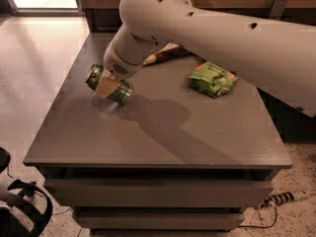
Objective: Knock green can over
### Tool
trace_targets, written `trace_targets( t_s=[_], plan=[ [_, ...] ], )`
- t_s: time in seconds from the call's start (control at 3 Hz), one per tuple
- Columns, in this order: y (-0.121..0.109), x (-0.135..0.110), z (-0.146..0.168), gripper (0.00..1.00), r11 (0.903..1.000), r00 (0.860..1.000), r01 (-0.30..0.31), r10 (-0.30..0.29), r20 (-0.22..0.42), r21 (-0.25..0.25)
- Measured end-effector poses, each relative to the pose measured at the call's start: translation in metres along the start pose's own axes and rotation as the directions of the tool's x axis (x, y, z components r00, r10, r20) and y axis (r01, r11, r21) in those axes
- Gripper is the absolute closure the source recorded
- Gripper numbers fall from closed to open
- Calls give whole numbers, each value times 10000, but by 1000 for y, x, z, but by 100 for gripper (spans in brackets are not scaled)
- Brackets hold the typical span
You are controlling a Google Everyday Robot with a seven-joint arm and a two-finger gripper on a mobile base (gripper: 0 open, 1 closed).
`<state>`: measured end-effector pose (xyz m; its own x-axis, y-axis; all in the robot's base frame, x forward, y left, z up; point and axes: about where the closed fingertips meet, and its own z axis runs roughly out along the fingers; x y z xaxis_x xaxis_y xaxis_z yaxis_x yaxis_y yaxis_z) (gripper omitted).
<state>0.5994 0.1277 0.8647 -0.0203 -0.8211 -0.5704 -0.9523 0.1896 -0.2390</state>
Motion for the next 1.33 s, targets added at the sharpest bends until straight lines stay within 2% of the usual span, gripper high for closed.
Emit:
trace_targets(
  t_s=[0.33,0.67,1.33],
  plan=[
    [11,0,21,100,9993,9997,109,-117,-221,-344],
    [11,-1,21,100,9993,9997,109,-117,-221,-344],
    [13,-3,21,59,9993,9996,156,-163,-210,-351]
  ],
)
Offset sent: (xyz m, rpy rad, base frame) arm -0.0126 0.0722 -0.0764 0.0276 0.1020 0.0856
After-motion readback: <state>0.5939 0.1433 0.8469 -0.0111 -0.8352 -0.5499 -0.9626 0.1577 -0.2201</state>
